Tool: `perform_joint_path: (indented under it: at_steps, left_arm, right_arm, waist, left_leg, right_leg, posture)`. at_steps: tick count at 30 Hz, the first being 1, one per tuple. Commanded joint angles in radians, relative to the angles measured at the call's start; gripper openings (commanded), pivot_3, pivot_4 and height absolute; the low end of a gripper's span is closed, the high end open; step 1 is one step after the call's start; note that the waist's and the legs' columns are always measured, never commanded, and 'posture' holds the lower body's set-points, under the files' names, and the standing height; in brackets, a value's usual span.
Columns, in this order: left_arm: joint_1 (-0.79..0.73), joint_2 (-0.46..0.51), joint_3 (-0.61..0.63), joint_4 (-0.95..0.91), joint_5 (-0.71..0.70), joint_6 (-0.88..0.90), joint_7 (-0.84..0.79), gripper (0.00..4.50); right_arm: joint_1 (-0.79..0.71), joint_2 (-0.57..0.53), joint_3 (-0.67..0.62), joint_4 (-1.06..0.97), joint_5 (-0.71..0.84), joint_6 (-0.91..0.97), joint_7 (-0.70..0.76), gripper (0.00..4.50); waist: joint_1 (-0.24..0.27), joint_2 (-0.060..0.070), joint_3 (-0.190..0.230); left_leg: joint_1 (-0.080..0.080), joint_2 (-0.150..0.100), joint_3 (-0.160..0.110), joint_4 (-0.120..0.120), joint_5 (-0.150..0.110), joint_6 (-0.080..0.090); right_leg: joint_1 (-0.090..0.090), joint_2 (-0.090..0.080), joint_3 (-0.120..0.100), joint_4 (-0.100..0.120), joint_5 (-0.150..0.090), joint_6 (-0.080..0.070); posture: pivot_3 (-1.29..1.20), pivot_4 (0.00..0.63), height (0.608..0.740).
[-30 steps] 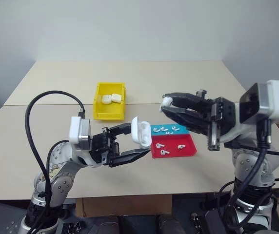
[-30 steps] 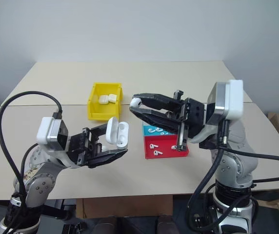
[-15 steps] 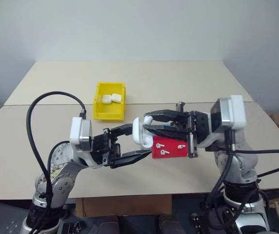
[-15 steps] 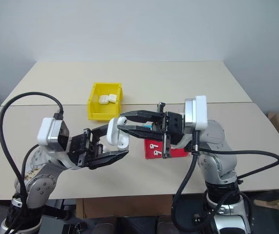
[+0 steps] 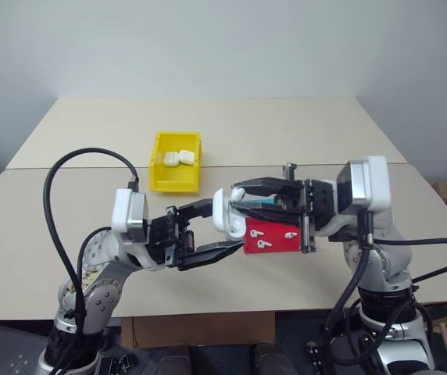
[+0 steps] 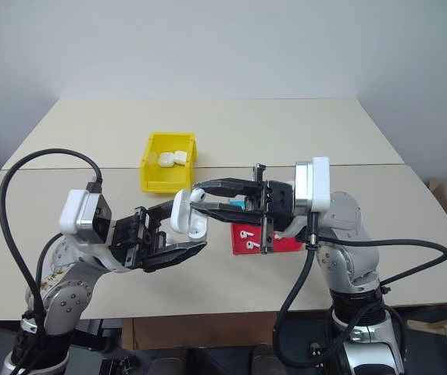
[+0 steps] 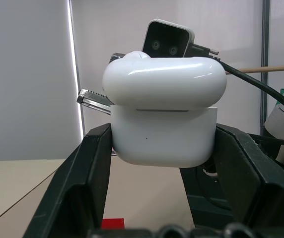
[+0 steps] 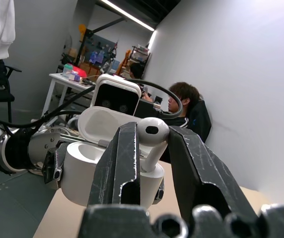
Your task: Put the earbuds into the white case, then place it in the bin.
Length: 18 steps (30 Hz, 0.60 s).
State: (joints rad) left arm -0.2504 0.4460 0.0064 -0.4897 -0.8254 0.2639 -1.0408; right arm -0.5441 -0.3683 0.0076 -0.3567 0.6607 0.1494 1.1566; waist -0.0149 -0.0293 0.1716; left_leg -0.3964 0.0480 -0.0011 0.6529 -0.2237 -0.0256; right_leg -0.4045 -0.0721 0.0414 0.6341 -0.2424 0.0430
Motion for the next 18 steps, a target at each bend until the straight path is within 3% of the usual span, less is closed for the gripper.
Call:
perform_joint_path:
  at_steps: [1, 4, 7, 18]
  left_arm:
    - [-0.001, -0.008, 0.005, -0.022, -0.009, -0.019, -0.008, 2.79]
    - [-0.001, -0.011, 0.004, -0.019, -0.007, -0.022, -0.009, 2.79]
    - [0.000, -0.014, 0.006, -0.019, -0.001, -0.025, -0.005, 2.79]
    - [0.009, -0.016, 0.011, -0.016, 0.007, -0.025, -0.002, 2.79]
  right_arm:
    - [-0.009, -0.014, 0.010, -0.006, -0.006, -0.025, 0.013, 0.90]
    - [-0.010, -0.020, 0.015, -0.002, -0.006, -0.027, 0.018, 0.90]
    - [-0.007, -0.022, 0.019, -0.007, -0.017, -0.033, 0.014, 1.66]
    - [0.007, -0.057, 0.004, -0.031, 0.036, -0.018, 0.048, 1.66]
  waist:
    - [0.000, 0.000, 0.000]
    - [0.000, 0.000, 0.000]
    - [0.000, 0.000, 0.000]
    - [0.000, 0.000, 0.000]
  left_leg:
    - [0.000, 0.000, 0.000, 0.000, 0.000, 0.000]
    - [0.000, 0.000, 0.000, 0.000, 0.000, 0.000]
    - [0.000, 0.000, 0.000, 0.000, 0.000, 0.000]
    - [0.000, 0.000, 0.000, 0.000, 0.000, 0.000]
  right_leg:
    - [0.000, 0.000, 0.000, 0.000, 0.000, 0.000]
    - [0.000, 0.000, 0.000, 0.000, 0.000, 0.000]
    - [0.000, 0.000, 0.000, 0.000, 0.000, 0.000]
    - [0.000, 0.000, 0.000, 0.000, 0.000, 0.000]
  posture:
    - [0.00, 0.150, 0.740]
    - [0.00, 0.150, 0.740]
    - [0.00, 0.150, 0.740]
    - [0.00, 0.150, 0.740]
